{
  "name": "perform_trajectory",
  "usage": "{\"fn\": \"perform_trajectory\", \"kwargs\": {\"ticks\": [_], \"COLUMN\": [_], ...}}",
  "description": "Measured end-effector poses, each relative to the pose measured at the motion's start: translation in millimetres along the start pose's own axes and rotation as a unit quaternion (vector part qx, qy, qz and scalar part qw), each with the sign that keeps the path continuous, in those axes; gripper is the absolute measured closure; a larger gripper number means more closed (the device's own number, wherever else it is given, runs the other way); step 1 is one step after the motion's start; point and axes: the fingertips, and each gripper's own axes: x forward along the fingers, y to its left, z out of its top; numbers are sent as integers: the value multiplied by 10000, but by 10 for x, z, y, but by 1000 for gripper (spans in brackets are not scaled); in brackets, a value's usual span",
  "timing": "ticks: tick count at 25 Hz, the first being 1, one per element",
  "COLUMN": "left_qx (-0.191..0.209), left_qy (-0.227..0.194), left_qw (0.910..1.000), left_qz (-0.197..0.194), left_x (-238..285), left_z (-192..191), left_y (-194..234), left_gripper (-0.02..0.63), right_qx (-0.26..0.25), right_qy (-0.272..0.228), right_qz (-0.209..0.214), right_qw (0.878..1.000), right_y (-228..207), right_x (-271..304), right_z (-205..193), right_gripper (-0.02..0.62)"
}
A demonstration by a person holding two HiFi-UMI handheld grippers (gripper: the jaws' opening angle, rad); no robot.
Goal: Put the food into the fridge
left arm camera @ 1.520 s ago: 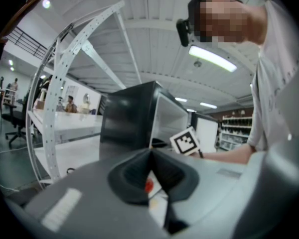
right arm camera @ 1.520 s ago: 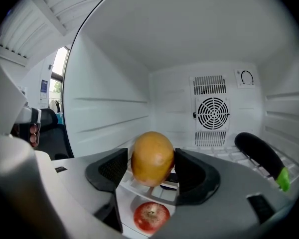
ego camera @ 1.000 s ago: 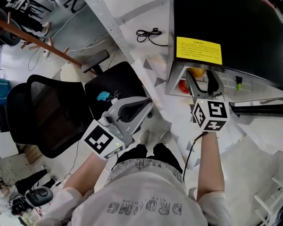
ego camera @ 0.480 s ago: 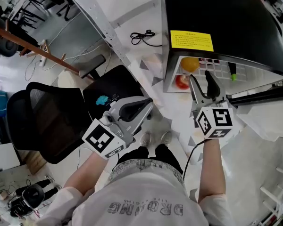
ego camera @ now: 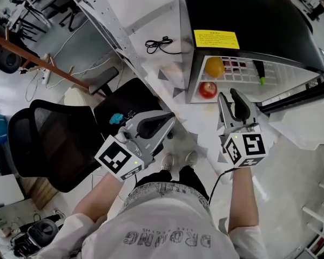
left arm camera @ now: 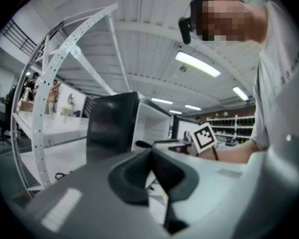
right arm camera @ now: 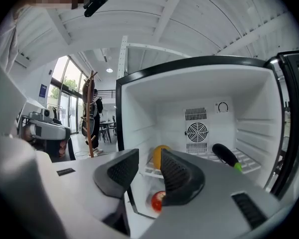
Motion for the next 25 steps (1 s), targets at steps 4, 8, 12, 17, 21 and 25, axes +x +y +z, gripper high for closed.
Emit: {"fn": "perform_trajectory", "kwargs": {"ticks": [4, 8, 12, 17, 21, 25], "left_qx": [35, 81, 103, 115, 117, 130], "left_qy": [-7, -26, -50, -93, -100, -110], "left_qw": [9999, 9997, 9995, 9992, 9989, 9987], "left_qz": [-111, -220, -284, -369, -432, -487], "left_x": [-51, -90, -144, -186, -215, -239], "left_z": [20, 42, 47, 59, 70, 78], "left_y": [-33, -83, -120, -156, -185, -204], "left_gripper": [600, 600, 600, 600, 600, 600], "right_qx": [-9, -8, 12, 70, 113, 190], "right_qy": [-73, -125, -143, -179, -197, -197], "right_qz": [-88, -194, -264, -326, -360, -370], "right_qw": [9999, 9997, 9995, 9993, 9991, 9989], "right_y": [87, 152, 234, 333, 410, 480], "right_x": [-134, -285, -417, -549, -634, -707], "right_z": [43, 48, 24, 17, 22, 5], "right_gripper": [487, 516, 541, 559, 566, 575]}}
